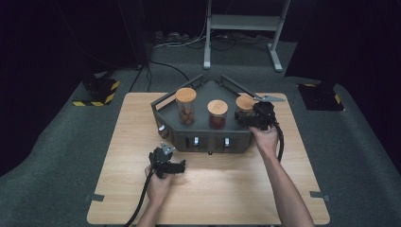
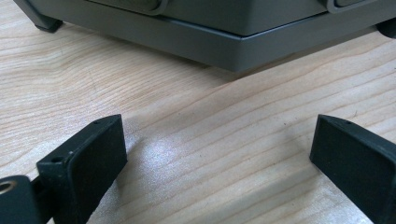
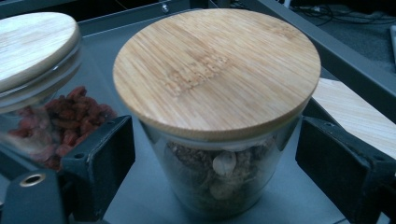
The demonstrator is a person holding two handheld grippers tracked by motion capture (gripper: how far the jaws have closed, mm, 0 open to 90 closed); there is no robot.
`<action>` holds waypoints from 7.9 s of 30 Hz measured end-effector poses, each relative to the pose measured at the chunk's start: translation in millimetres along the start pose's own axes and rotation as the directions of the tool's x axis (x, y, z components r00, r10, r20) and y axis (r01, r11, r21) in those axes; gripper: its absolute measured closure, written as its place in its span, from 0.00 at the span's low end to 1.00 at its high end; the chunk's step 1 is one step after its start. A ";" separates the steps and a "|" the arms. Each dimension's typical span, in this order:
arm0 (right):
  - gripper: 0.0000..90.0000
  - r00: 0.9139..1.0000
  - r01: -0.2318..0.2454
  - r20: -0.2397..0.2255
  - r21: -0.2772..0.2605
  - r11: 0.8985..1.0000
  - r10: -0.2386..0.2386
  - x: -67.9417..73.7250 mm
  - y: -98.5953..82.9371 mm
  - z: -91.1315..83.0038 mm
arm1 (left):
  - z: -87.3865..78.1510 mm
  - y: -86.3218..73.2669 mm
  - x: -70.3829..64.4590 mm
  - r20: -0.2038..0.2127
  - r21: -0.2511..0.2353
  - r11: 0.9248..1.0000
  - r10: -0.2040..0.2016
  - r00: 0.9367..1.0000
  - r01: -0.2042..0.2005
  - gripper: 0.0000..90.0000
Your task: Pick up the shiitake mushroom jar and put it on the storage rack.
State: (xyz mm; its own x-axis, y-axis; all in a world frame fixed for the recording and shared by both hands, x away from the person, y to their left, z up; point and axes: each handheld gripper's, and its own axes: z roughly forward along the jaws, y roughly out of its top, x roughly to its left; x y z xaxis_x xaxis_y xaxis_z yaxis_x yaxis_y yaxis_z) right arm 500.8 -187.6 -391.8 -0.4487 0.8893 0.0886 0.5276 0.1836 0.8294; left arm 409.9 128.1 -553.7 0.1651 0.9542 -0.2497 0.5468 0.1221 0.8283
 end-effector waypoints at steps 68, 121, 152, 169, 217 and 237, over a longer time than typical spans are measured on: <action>0.15 0.998 0.042 -0.046 -0.075 0.996 -0.046 -2.1 -13.8 -43.8 | 0.1 0.0 0.0 0.001 -0.001 1.000 -0.002 1.000 0.002 0.04; 0.16 0.999 0.004 -0.031 -0.104 0.995 -0.007 -22.7 -39.7 -73.8 | 0.1 0.0 0.0 0.001 -0.001 1.000 -0.002 1.000 0.002 0.04; 0.16 1.000 -0.007 -0.029 -0.108 0.994 0.004 -22.6 -61.5 -79.9 | 0.1 0.0 0.0 0.000 -0.001 1.000 -0.002 1.000 0.002 0.04; 0.15 0.999 -0.016 -0.040 -0.110 0.994 0.012 -22.9 -74.9 -77.6 | 0.3 -0.1 -0.5 0.000 -0.004 1.000 -0.006 1.000 0.006 0.04; 0.15 0.998 -0.055 -0.044 -0.061 0.997 0.052 -20.3 -109.6 -59.7 | 0.2 -0.1 -0.4 -0.001 -0.003 1.000 -0.004 1.000 0.004 0.04; 0.15 0.998 -0.047 -0.043 -0.024 0.999 0.046 -14.6 -125.7 -47.9 | 0.1 -0.1 -0.2 -0.001 -0.002 1.000 -0.002 1.000 0.002 0.04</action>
State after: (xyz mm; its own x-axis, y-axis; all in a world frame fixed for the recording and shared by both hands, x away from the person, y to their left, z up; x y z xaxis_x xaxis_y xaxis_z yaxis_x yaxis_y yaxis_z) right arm 406.5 -243.8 -471.0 -0.4545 0.8780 0.1499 0.5308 0.1318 0.8372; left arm 409.9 127.8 -553.8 0.1629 0.9542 -0.2508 0.5457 0.1246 0.8287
